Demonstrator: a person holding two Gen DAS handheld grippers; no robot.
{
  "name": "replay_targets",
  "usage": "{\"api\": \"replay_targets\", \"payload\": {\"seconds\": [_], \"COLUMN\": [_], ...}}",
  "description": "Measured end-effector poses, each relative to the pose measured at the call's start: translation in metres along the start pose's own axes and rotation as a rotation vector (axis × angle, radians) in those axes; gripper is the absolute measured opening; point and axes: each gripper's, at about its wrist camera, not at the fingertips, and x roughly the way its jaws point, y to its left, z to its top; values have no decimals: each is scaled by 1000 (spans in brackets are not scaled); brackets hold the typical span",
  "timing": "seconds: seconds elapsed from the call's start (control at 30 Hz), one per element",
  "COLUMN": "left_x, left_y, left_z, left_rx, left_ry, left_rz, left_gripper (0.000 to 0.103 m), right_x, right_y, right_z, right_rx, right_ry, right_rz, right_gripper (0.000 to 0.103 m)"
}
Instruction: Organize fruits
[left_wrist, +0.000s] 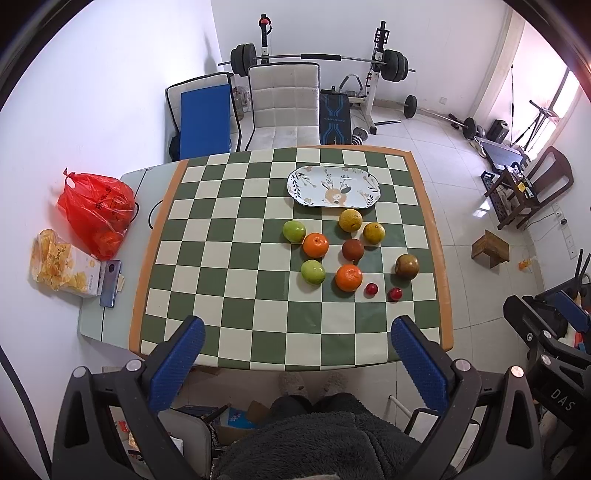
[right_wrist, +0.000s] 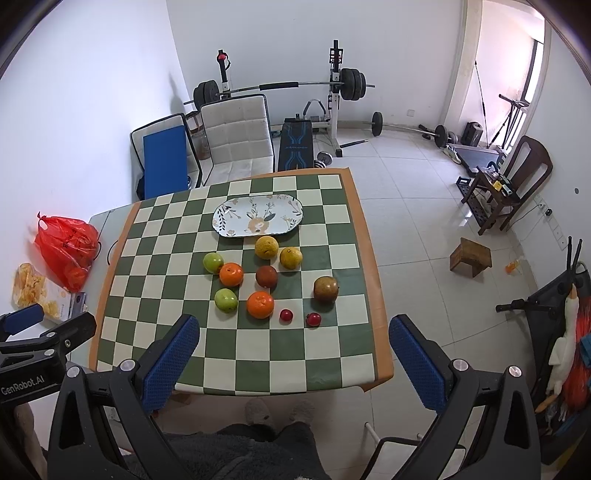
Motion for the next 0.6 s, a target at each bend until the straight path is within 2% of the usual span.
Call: {"api": "replay_targets", "payload": {"seconds": [0.6], "left_x": [-2], "left_y": [0], "left_z": [8], "left_rx": [-4], "left_ry": [-6], "left_rz": [-3], "left_gripper": [103], "right_x": [-2], "right_y": [0], "right_z": [2], "right_rx": [0], "right_ry": [-6], "right_rz": [2], "right_gripper": [103]}}
